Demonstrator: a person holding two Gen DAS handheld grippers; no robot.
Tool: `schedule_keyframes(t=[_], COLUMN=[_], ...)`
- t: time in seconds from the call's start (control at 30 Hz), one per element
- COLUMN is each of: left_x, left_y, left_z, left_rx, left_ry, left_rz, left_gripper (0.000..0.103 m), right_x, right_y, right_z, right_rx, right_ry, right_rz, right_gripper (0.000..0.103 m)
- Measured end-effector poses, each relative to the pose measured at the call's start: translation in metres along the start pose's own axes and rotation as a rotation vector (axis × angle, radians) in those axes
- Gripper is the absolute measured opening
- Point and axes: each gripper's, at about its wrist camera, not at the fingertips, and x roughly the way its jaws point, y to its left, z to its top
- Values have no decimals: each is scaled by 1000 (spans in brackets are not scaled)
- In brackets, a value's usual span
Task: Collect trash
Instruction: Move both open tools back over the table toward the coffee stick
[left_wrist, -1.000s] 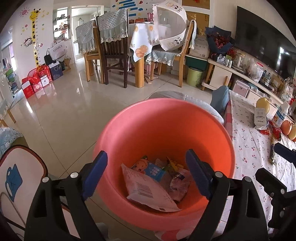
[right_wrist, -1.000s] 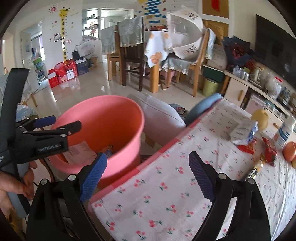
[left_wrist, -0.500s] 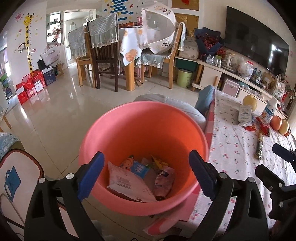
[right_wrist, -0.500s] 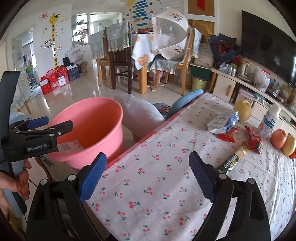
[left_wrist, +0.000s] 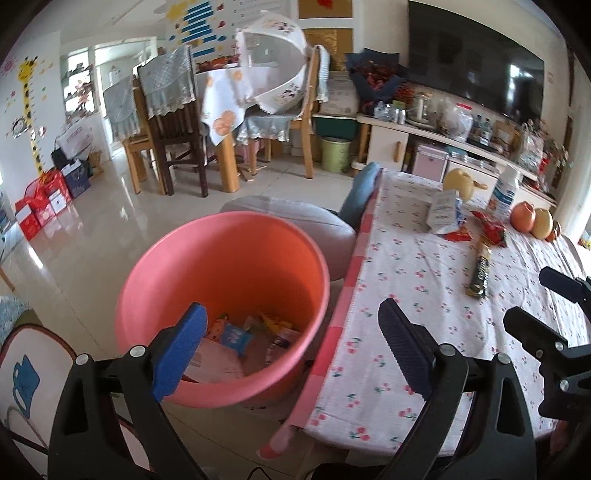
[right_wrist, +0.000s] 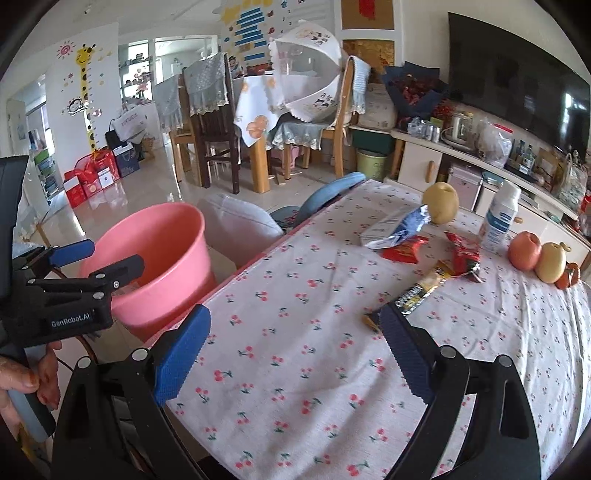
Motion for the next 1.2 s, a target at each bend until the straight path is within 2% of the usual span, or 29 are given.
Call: schedule_keyframes(t=[0.67, 1.2], left_x=[-23, -23], left_y=[-74, -138], left_z=[4, -2], left_rx=[137, 238], left_ry=[-31, -27], left_rz=[7, -3], left_gripper=[95, 95], right_x=[-31, -52], right_y=[-63, -126], right_z=[-19, -29], right_rx=[89, 190], right_ry=[-27, -60], right_rz=[-56, -99], right_gripper=[92, 92])
